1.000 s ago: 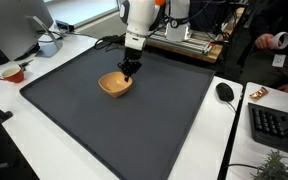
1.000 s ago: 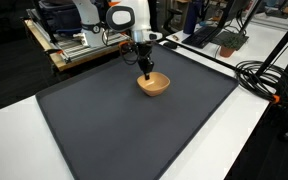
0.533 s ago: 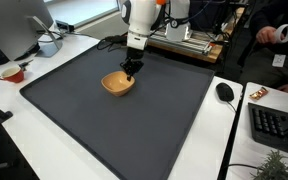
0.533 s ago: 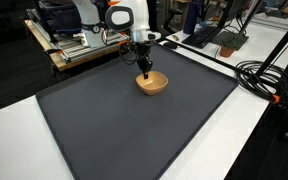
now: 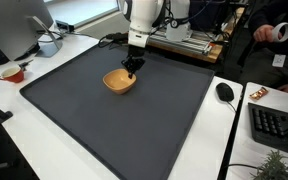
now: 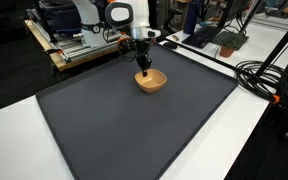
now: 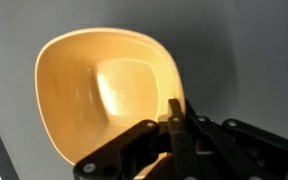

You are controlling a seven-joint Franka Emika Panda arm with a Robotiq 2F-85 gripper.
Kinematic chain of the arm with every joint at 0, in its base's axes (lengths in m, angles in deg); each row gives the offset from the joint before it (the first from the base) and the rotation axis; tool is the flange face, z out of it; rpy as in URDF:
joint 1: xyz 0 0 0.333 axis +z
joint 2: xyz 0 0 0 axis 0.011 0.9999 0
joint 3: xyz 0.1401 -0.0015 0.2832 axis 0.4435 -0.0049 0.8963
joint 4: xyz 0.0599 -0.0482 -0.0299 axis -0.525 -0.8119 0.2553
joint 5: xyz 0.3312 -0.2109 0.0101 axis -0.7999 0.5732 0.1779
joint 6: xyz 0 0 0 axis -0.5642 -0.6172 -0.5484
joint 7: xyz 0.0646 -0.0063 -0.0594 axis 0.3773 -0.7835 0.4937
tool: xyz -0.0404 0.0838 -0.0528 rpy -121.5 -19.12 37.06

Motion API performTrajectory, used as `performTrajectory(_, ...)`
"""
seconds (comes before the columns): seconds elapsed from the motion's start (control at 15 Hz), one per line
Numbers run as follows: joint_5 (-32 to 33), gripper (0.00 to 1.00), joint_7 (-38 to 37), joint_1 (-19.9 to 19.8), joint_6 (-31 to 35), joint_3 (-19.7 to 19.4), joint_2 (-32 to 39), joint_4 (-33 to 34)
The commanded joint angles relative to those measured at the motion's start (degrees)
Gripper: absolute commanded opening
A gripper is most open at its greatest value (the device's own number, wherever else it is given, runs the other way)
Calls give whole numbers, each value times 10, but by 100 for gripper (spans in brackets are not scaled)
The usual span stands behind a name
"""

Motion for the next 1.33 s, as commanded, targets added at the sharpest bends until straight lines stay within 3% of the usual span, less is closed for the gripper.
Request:
performTrajectory(0.0,-30,1,35,-35,-29,34,-37,-12)
performTrajectory(0.2,-50,1,55,-58,-38,60,-49,-15)
performTrajectory(0.27,-32,1,43,-99,-50,100,-56,-12)
performTrajectory(0.67,-105,1,108,-137,-51,152,-87,-39)
performTrajectory(0.73,-80,5,80,-118,-37,131,-54,-15)
performTrajectory(1.27,-90,5,88,-127,-38,142,-67,-27)
